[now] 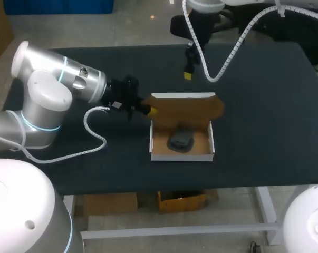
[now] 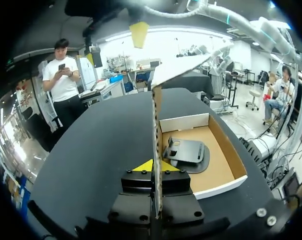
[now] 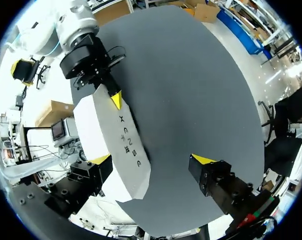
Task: Assemble the packaging by folding the flat box into shape, placing the metal phone stand inside, and closing the box properly
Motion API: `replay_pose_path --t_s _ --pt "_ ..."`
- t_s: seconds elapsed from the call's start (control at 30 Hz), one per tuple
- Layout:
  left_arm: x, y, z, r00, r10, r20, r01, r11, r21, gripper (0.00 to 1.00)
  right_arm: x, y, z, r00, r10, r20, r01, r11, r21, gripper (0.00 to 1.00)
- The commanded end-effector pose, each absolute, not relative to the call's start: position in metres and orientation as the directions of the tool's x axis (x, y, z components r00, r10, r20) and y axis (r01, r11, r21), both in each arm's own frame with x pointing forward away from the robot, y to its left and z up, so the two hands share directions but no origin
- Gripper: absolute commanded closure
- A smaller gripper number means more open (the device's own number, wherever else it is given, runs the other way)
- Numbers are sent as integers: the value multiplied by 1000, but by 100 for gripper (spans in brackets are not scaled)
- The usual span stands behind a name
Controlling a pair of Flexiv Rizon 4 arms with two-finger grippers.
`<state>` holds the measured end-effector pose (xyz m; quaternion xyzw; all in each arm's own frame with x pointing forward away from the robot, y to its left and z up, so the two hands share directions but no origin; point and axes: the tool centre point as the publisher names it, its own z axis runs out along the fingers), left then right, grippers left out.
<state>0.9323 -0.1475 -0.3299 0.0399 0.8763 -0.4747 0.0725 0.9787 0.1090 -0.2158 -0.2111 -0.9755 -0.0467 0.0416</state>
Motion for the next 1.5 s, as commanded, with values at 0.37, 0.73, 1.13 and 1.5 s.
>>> replay_pose_path --t_s 0.37,0.73,1.13,1.5 --pt "919 -141 -335 -932 -42 -360 280 549 -788 100 961 85 -228 -721 656 221 685 724 83 0" --pt "916 -144 -339 -897 -20 -442 356 561 -747 100 950 81 -237 -606 765 218 791 609 62 0" --pt "912 -147 -338 -872 7 -489 412 551 -726 100 950 81 -237 -606 765 218 791 609 62 0" --pt "909 -147 -345 -851 16 -525 446 549 -707 100 947 78 -244 -148 936 319 947 227 -228 0"
